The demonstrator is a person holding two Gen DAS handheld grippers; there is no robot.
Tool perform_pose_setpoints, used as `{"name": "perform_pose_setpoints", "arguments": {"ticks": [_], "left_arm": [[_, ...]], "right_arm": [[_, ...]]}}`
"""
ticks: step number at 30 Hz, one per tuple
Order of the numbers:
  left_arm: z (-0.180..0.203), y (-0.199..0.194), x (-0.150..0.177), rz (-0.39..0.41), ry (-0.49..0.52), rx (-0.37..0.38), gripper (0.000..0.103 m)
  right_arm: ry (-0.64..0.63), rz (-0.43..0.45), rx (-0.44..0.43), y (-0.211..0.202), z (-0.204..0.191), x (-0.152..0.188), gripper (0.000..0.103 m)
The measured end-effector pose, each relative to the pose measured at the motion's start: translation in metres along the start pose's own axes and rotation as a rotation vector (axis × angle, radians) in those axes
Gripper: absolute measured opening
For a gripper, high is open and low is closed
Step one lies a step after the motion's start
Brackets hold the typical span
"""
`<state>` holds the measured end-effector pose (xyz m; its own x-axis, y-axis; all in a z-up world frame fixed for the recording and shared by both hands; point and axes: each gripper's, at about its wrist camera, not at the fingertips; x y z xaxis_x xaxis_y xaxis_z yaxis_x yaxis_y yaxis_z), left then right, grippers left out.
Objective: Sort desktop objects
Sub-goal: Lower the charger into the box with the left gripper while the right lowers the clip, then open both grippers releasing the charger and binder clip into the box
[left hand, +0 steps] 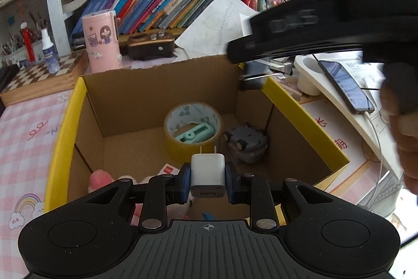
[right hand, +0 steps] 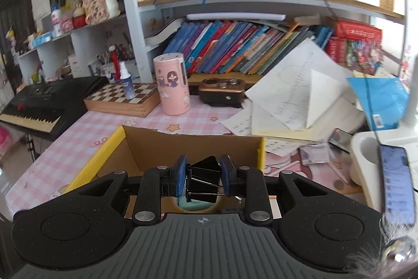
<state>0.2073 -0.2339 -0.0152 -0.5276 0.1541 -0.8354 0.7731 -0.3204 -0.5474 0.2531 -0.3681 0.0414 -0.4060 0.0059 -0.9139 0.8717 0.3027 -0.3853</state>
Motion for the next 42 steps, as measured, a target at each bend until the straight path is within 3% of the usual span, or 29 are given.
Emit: {"name": "perform_pose_setpoints", "arguments": {"ticks": [11, 19, 23, 33, 36, 42], "left_arm": [[0.001, 0.006, -0.001, -0.039, -0.038, 0.027, 0.025], [0.002, 0.005, 0.001, -0.038, -0.047, 0.029, 0.026], [0.000, 0.007, 0.001, -0.037, -0.055, 0.022, 0.031], [-0.001, 0.003, 0.001, -0.033, -0.024, -0.029, 0.057], [0.001, -0.002, 0.000, -0.019, -0.009, -0.034, 0.066], [0.004, -0.018, -0.002, 0.008, 0.019, -0.043, 0.072]], "right_arm": [[-0.116, -0.235, -0.163, 0.064, -0.020, 0.014, 0.025], [-0.127, -0.318, -0.185, 0.078, -0.020, 0.033, 0.025], [-0.124, -0.315, -0.190, 0.078, -0.019, 0.033, 0.025], [-0.116, -0.306, -0.191, 0.076, -0.019, 0.032, 0.026], [-0.118, -0.294, -0.195, 0.074, -0.018, 0.031, 0.030], [-0.111, -0.242, -0.181, 0.064, -0.018, 0.025, 0.035]]}}
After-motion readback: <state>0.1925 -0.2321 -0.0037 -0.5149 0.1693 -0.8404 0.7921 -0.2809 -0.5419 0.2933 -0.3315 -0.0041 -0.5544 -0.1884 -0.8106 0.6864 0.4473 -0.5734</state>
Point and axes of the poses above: each gripper's, at about its wrist camera, not at the fingertips, and y roughly the way its jaws point, z to its right, x to its underside, and after that the axes turned 10 degrees about z, right-handed
